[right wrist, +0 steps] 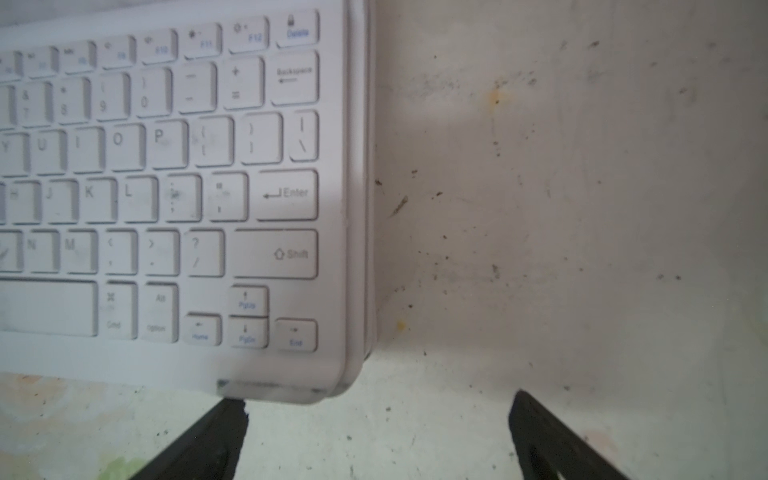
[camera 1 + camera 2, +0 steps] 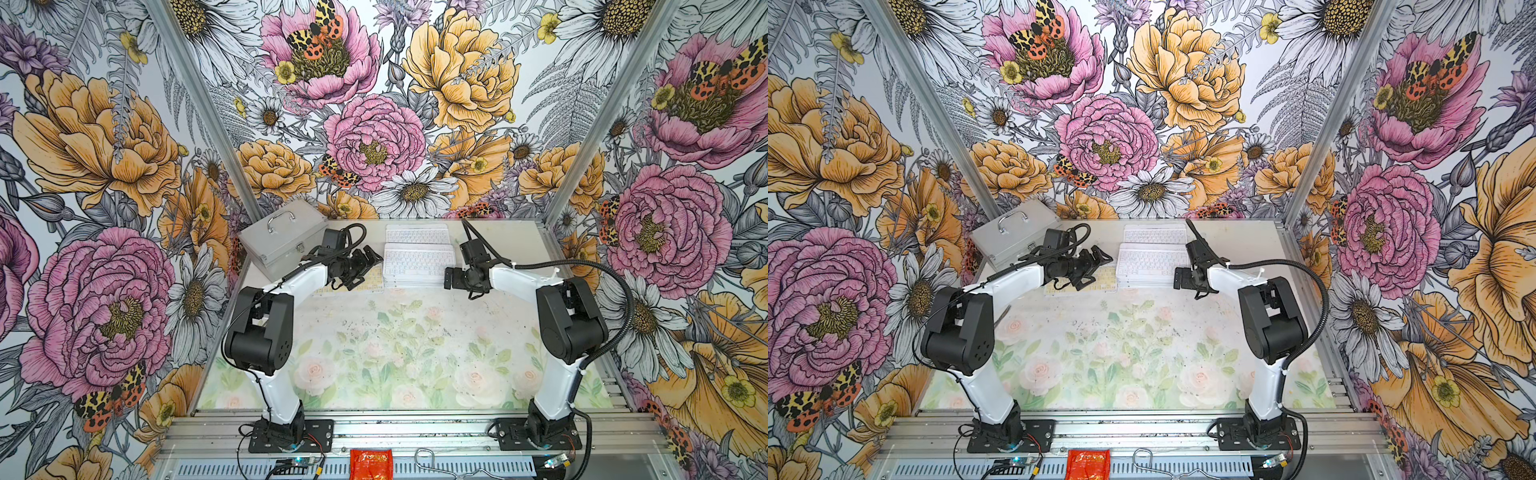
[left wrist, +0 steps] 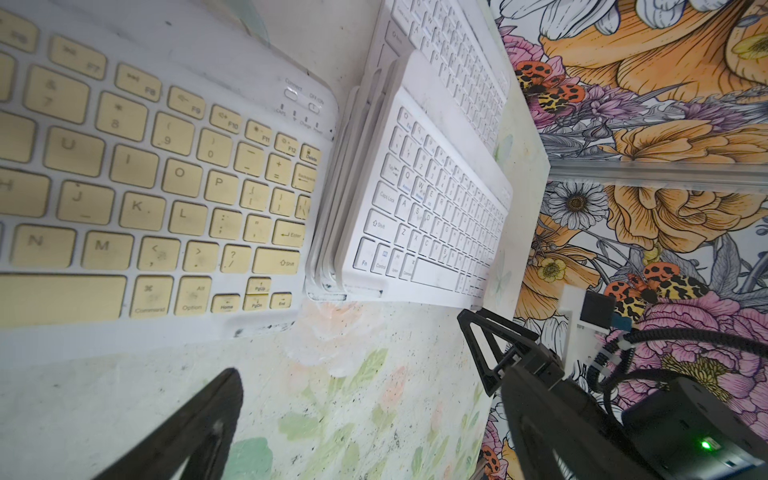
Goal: Stack the numeric keypads
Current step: Adjust the numeric keypad, then move the numeric keypad to the center of the board.
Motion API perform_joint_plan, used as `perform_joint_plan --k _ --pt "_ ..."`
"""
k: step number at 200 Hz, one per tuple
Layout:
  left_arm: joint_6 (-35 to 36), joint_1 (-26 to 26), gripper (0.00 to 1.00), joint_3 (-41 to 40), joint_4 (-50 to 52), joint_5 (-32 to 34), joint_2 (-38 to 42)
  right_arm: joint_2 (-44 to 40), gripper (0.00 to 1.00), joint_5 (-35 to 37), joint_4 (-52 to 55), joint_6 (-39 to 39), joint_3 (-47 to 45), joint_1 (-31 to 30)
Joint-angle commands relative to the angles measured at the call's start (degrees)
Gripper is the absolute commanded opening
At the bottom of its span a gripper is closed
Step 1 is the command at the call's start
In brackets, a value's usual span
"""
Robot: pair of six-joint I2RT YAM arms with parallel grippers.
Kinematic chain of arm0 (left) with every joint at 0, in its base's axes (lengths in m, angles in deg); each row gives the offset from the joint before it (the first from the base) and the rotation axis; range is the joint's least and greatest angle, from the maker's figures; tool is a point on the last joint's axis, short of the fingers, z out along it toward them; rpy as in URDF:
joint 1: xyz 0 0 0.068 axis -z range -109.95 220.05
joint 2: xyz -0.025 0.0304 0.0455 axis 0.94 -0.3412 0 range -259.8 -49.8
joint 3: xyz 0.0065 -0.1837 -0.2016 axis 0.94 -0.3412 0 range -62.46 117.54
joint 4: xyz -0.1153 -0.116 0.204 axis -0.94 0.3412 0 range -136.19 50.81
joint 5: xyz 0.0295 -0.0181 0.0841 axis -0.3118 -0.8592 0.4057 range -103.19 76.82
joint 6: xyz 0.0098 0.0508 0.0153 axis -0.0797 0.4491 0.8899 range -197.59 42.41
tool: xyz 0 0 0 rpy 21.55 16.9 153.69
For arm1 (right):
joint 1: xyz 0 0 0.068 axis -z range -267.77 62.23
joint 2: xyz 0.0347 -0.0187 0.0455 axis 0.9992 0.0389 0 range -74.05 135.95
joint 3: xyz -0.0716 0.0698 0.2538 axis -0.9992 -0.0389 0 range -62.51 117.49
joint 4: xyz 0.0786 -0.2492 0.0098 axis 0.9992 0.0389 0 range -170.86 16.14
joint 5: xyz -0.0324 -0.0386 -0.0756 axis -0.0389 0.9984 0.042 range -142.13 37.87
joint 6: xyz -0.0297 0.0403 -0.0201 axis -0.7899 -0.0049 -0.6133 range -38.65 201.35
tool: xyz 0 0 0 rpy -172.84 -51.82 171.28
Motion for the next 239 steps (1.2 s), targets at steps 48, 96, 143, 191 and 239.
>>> perform_joint_plan --k 48,96,143,191,239 --pt "10.89 -1.77 0.99 22.82 14.38 15.93 -14.43 -8.87 1.0 -4.86 -1.82 1.83 -5.18 -2.28" --pt "16.09 -2.62 0.99 39.14 17.63 19.51 -28.83 -13.67 1.0 -6.5 -2.75 2.85 -7.96 -2.44" --pt "18.09 -3.94 0.99 43.84 20.33 20.8 -34.58 -15.7 1.0 -6.89 -3.51 2.47 -9.13 -2.45" --pt "17.6 -3.77 0.99 36.87 20.35 19.86 -32.11 -15.25 1.0 -8.25 -5.25 3.22 -9.31 -2.5" --pt "15.52 -2.62 0.99 26.43 17.71 18.34 -25.64 -16.17 1.0 -8.65 -5.35 3.76 -9.85 -2.52"
